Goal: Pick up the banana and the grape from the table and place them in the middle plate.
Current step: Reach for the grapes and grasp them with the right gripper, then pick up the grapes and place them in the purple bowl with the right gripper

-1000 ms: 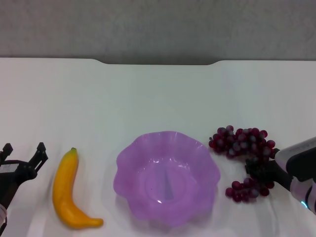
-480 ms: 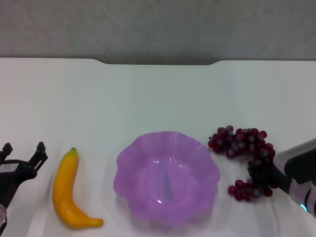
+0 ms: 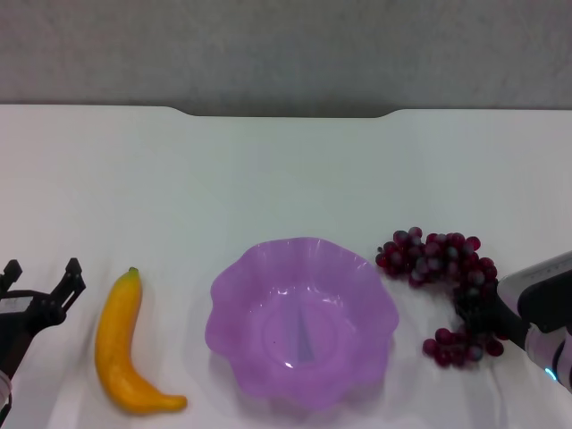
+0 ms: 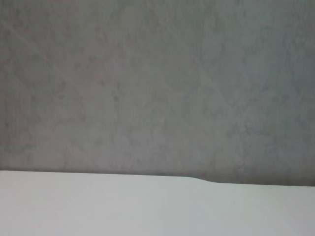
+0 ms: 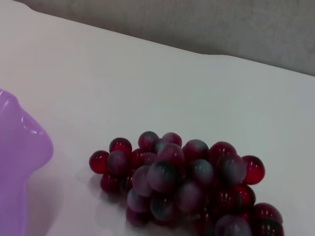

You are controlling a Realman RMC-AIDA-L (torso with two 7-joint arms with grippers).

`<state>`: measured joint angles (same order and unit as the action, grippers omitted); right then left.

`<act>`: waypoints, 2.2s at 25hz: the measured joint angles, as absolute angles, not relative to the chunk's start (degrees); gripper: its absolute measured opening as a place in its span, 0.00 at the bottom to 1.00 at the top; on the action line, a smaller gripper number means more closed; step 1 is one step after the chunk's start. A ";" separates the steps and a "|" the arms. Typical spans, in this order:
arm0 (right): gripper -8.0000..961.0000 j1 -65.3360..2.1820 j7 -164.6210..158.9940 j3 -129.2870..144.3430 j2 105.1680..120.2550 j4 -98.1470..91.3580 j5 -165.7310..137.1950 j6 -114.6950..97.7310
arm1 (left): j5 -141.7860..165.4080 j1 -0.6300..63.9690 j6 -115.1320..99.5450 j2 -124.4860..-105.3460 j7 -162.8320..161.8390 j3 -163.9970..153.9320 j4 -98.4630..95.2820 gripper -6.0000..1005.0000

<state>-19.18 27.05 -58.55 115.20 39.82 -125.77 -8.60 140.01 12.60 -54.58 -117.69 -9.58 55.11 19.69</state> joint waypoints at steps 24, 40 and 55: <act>0.44 -19.07 27.08 -58.53 115.23 40.15 -125.88 -8.94 | 140.01 12.30 -54.67 -117.59 -9.64 55.19 19.87 0.89; 0.43 -17.00 27.38 -56.67 115.17 41.48 -126.21 -15.22 | 140.01 12.35 -54.80 -117.59 -9.58 55.31 19.86 0.89; 0.42 -14.33 27.68 -56.11 114.91 47.91 -134.85 -21.97 | 140.01 12.16 -54.70 -117.56 -9.58 55.56 19.82 0.89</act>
<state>-14.33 27.68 -56.11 114.91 47.91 -134.85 -21.97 140.01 12.16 -54.70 -117.56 -9.58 55.56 19.82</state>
